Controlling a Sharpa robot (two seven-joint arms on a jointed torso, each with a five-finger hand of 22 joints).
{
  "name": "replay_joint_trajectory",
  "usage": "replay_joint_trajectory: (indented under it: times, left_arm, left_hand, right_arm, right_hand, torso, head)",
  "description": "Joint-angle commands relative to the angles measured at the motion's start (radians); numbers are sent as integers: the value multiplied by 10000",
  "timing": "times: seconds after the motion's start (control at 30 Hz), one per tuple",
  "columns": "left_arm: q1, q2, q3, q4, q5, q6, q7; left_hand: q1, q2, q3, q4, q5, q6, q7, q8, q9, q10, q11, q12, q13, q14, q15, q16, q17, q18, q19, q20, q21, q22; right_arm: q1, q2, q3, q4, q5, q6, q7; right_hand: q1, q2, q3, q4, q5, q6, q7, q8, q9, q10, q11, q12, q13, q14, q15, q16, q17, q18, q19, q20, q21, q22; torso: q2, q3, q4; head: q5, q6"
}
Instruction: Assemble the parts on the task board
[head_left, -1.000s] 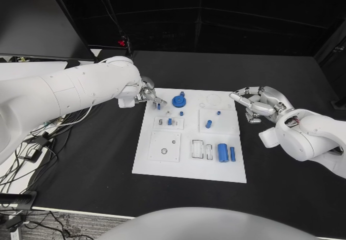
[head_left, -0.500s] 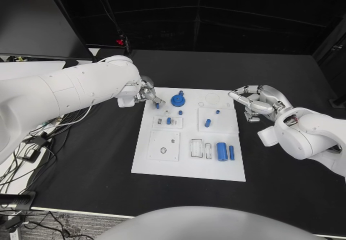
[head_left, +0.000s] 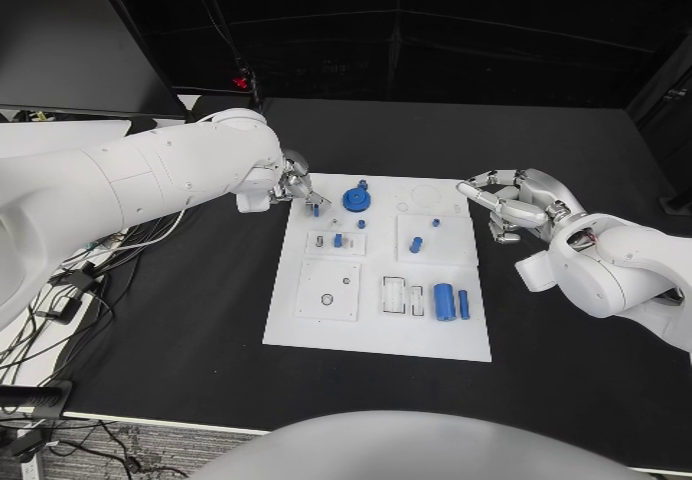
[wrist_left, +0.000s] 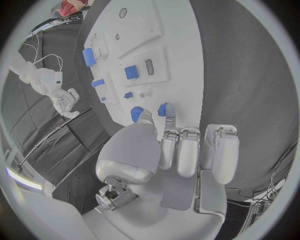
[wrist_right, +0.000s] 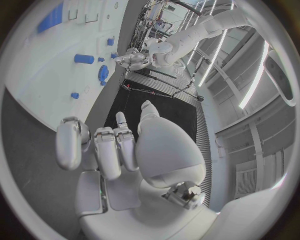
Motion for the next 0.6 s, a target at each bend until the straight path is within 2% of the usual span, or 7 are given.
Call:
replay_joint_trajectory:
  times: [0.03,0.6]
  left_arm:
    - [14,-3,7,-20,-35,154,-49]
    - [14,27,7,-54,-34,174,-7]
  left_hand:
    - [546,404,64,-7,106,66,0,-68,-9,1074,-97,-25,2565,1048,-88,8,2633,-64,1044,-45,31,2635]
    - [784,417,122,-25,334,162,-47,-130,2,1074,-136,-25,2565,1048,-116,8,2633,-64,1044,-66,31,2635]
  right_arm:
    - [11,-4,4,19,-19,-2,36]
    - [11,-3,4,12,-31,-11,24]
  right_hand:
    - [97,12,-70,-11,36,-55,385,53,-16,1041,54,24,2626,1040,95,25,2630,135,-27,28,-56,1058]
    - [97,12,-70,-11,36,-55,385,53,-16,1041,54,24,2626,1040,95,25,2630,135,-27,28,-56,1058]
  torso:
    - [1,3,5]
    - [4,-4,0]
  head:
    - [-11,-19]
    - [-48,-55]
